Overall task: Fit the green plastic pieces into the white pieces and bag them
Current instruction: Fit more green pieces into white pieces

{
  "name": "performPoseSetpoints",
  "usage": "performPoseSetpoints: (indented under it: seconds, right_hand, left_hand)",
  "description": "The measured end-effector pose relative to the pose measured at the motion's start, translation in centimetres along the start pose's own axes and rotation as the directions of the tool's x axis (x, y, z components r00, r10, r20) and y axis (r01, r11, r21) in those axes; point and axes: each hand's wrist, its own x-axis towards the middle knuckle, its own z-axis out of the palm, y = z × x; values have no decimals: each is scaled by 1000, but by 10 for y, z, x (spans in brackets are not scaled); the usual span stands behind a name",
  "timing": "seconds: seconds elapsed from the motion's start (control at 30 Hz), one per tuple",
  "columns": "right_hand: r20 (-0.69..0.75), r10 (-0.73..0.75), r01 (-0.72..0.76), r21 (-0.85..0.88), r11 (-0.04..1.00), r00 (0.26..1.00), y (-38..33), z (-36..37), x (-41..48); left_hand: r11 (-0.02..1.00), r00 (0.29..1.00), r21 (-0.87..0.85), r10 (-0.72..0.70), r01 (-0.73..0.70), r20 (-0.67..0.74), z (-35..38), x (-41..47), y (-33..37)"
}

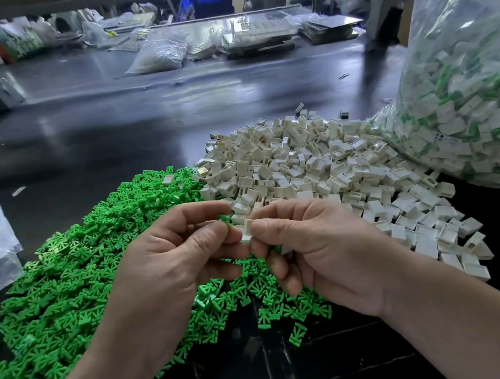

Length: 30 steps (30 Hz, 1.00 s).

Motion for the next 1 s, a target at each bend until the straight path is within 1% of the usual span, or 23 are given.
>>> performPoseSetpoints:
  seconds: [0.07,0.13,0.17,0.2,0.23,0.3,0.37,0.53,0.67,0.77,0.87,1.0]
  right_hand:
    - [11,-6,6,-17,1000,1000,-1,0,-1]
    - [10,-29,30,-73,997,1000,-1,0,-2]
    - [8,-41,41,-106,993,999,-1,0,-2]
    - [6,-51,52,-138,989,999,0,0,-3]
    - [4,-61,61,-170,984,998,0,1,-3]
    - [4,-81,80,-226,971,997,1,2,-4]
    - [15,-102,103,-253,962,995,1,2,-5]
    - [29,-155,157,-295,942,987,1,2,-5]
    - [33,-198,197,-341,919,980,1,3,-6]
    - [36,-210,209,-352,912,977,2,3,-7]
    - [39,-206,206,-353,913,978,1,3,-7]
    - [39,-206,205,-370,906,978,1,2,-7]
  left_hand:
    - [997,997,55,56,-53,-58,0,-1,0]
    - [969,988,223,127,-103,-93,-2,-2,-1]
    - [952,985,289,137,-102,-103,-3,-3,0]
    - [948,986,305,129,-90,-109,-4,-3,0]
    - [962,989,262,107,-77,-104,-4,-3,-1]
    - [995,995,89,48,-41,-82,-1,-3,0]
    - [1000,998,6,19,-18,-59,1,-2,0]
    - [1000,1000,26,15,-14,-27,2,-3,-1]
    - [992,998,110,60,-56,-33,0,-4,-2]
    - [988,996,136,80,-74,-39,1,-5,-2]
    - [987,996,143,77,-71,-36,2,-5,0]
    - [992,999,114,44,-45,9,2,-7,3]
